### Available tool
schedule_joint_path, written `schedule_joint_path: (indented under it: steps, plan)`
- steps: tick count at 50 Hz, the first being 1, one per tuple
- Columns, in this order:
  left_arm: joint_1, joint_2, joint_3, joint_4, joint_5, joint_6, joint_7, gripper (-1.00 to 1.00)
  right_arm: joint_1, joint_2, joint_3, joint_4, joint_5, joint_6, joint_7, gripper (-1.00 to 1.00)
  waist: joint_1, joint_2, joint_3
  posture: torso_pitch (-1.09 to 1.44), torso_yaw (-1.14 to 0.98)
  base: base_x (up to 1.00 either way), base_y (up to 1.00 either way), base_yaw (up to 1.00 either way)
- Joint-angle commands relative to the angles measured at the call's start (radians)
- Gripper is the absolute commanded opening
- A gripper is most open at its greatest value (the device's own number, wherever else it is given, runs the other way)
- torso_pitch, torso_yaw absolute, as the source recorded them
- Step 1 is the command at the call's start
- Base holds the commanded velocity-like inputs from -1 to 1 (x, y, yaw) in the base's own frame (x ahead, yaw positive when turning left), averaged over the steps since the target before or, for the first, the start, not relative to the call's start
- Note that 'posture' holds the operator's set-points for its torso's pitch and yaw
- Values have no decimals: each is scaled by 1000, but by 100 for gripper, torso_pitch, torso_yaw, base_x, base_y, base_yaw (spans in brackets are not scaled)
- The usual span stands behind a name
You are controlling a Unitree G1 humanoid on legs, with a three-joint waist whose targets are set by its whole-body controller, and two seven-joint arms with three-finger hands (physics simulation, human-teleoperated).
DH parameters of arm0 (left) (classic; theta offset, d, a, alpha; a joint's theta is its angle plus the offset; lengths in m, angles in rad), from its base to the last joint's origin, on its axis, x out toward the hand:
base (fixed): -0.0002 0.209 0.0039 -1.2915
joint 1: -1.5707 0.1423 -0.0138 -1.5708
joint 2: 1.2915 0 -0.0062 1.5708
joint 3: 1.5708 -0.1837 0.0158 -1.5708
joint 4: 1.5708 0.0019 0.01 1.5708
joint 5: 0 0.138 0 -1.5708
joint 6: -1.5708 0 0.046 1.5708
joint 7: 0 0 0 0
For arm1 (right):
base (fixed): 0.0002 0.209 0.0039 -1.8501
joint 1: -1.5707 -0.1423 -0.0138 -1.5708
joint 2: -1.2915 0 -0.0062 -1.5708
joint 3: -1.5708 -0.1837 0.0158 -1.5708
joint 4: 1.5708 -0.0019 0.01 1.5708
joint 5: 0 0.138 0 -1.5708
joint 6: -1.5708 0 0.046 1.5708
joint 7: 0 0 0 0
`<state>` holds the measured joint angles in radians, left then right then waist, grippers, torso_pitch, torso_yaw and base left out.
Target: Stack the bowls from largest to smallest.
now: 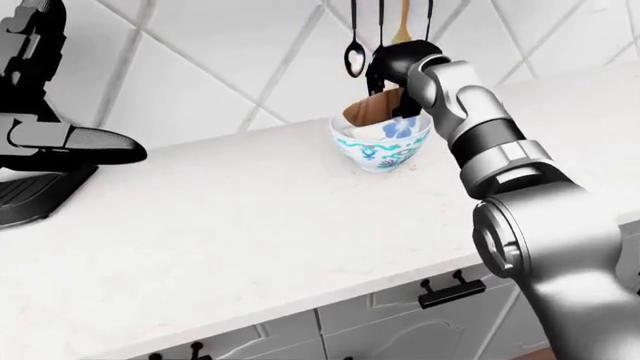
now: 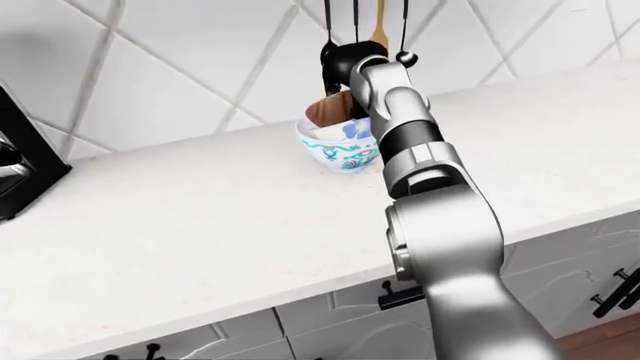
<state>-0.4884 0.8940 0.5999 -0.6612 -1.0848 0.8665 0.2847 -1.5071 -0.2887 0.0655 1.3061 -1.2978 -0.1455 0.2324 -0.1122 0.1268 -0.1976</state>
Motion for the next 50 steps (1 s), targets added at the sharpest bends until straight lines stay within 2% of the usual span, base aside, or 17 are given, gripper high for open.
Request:
schedule_joint_path:
  steps: [1, 12, 19, 22, 27, 32, 38, 41, 44, 45, 46, 50]
  plan:
    - [-17, 14, 15, 3, 13, -27, 0, 100, -48, -7, -6, -48, 0, 6, -43, -29, 0, 0, -16, -36, -9, 0, 0, 0]
    - [3, -17, 10, 11, 70, -43, -44, 100, -47, 6, -3, -28, -26, 50, -139, -31, 3, 0, -17, -36, -9, 0, 0, 0]
    - [13, -28, 29, 2, 73, -31, -53, 100, -26, 14, -6, -23, -24, 51, -140, -11, 4, -2, -18, -36, -9, 0, 0, 0]
    - [17, -30, 34, 0, 74, -29, -56, 100, -18, 17, -6, -25, -21, 48, -136, 11, 5, -3, -19, -36, -9, 0, 0, 0]
    - [17, -30, 38, -2, 70, -25, -53, 100, -16, 15, -5, -26, -21, 46, -135, 12, 7, -4, -20, -36, -9, 0, 0, 0]
    - [12, -20, 43, -2, 55, -20, -45, 100, -55, -19, -16, -44, -10, 33, -105, 11, 8, -6, -19, -36, -9, 0, 0, 0]
    - [-8, 12, 52, 3, 10, -10, -13, 100, -109, -117, -50, -130, 32, -26, -26, 12, 10, -8, -12, -36, -9, 0, 0, 0]
    - [-9, 27, 52, 15, 1, -17, -7, 100, -68, -164, -81, -227, 78, -45, 30, 15, 11, -12, -8, -36, -9, 0, 0, 0]
    - [-13, 49, 61, 23, -21, -18, 8, 100, 41, -226, -145, -440, 166, -32, 117, 24, 12, -18, -9, -36, -9, 0, 0, 0]
    - [-13, 58, 70, 31, -30, -19, 10, 100, 105, -264, -171, -559, 201, -30, 178, 29, 13, -22, -9, -36, -9, 0, 0, 0]
    - [-12, 67, 70, 40, -29, -25, 11, 100, 184, -287, -219, -703, 262, 5, 248, 30, 13, -26, -9, -36, -9, 0, 0, 0]
    - [-25, 115, 85, 77, -71, -39, 38, 100, 388, -382, -306, -1075, 415, 106, 414, 41, 22, -43, -8, -36, -9, 0, 0, 0]
